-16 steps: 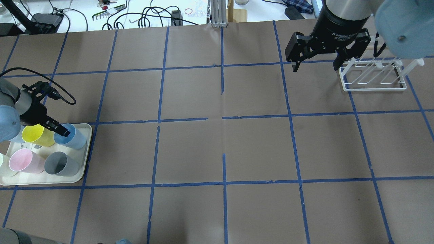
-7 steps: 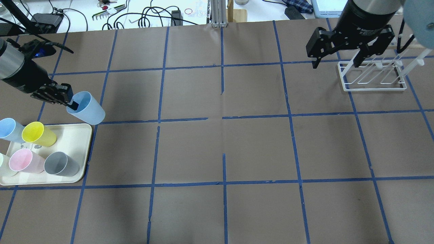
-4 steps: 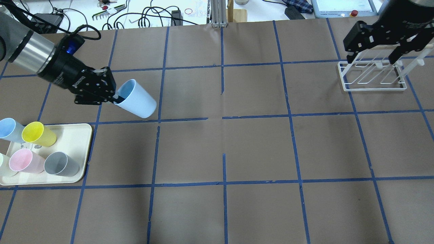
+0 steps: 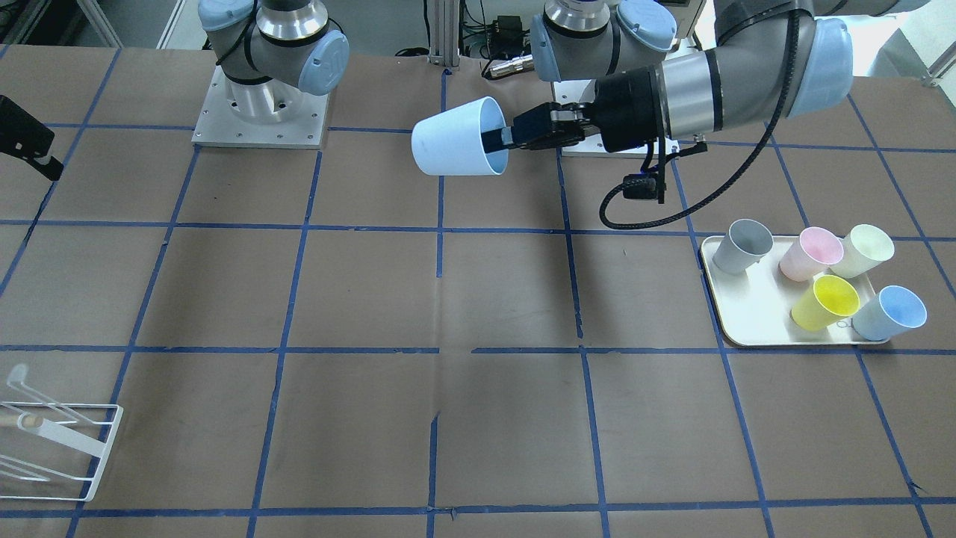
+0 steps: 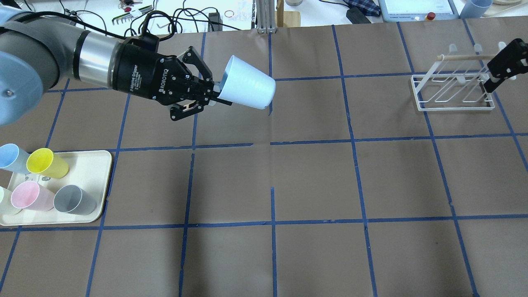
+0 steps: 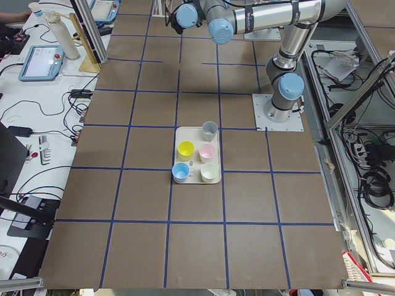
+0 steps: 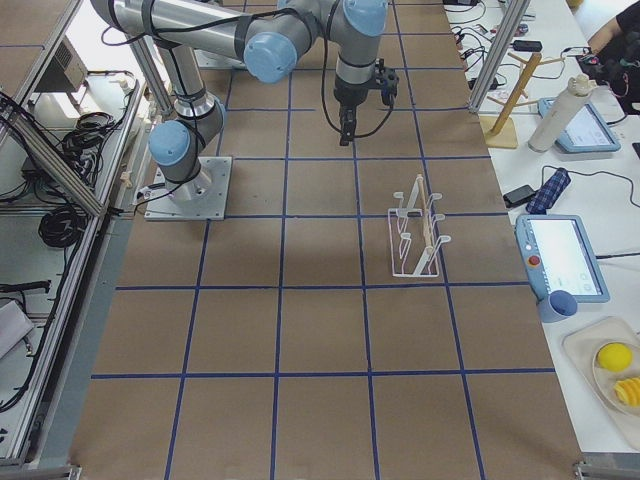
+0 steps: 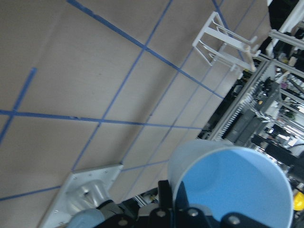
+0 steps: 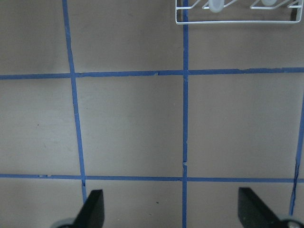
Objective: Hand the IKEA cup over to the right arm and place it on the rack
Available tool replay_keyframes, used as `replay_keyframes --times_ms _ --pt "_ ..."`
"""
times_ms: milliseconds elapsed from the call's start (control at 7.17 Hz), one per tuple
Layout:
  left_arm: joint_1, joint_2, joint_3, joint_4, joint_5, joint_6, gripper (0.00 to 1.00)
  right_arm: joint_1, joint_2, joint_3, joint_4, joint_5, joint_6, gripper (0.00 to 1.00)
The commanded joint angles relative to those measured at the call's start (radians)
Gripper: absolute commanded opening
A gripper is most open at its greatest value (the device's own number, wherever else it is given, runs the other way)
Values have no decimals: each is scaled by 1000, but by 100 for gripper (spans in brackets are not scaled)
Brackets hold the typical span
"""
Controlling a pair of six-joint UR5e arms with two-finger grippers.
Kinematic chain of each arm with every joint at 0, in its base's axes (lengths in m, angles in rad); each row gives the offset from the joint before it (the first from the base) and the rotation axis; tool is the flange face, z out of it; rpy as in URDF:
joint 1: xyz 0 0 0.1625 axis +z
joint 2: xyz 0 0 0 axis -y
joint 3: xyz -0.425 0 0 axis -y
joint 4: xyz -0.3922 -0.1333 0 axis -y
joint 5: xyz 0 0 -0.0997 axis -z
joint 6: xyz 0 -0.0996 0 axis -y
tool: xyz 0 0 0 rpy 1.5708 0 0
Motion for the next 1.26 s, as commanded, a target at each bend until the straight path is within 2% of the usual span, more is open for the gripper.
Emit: replay_keyframes --times_ms 0,140,279,558,837,977,1116 --pt "-24 3 -114 11 -239 7 0 -190 60 0 93 153 -120 100" --pt "-29 7 -150 13 -318 17 0 -277 94 2 99 218 -123 100" --pt "-49 7 -168 13 -352 33 0 -307 157 2 188 320 -153 100" --pt "-84 -5 -169 20 -355 40 0 -303 225 0 471 494 -189 100" --pt "-87 -14 -170 20 -412 47 0 -237 228 3 678 644 -258 100" --pt "-87 -17 -170 20 -411 44 0 -185 217 -3 722 738 -263 100" --pt "-87 -17 -170 20 -414 42 0 -138 205 -9 781 792 -276 100"
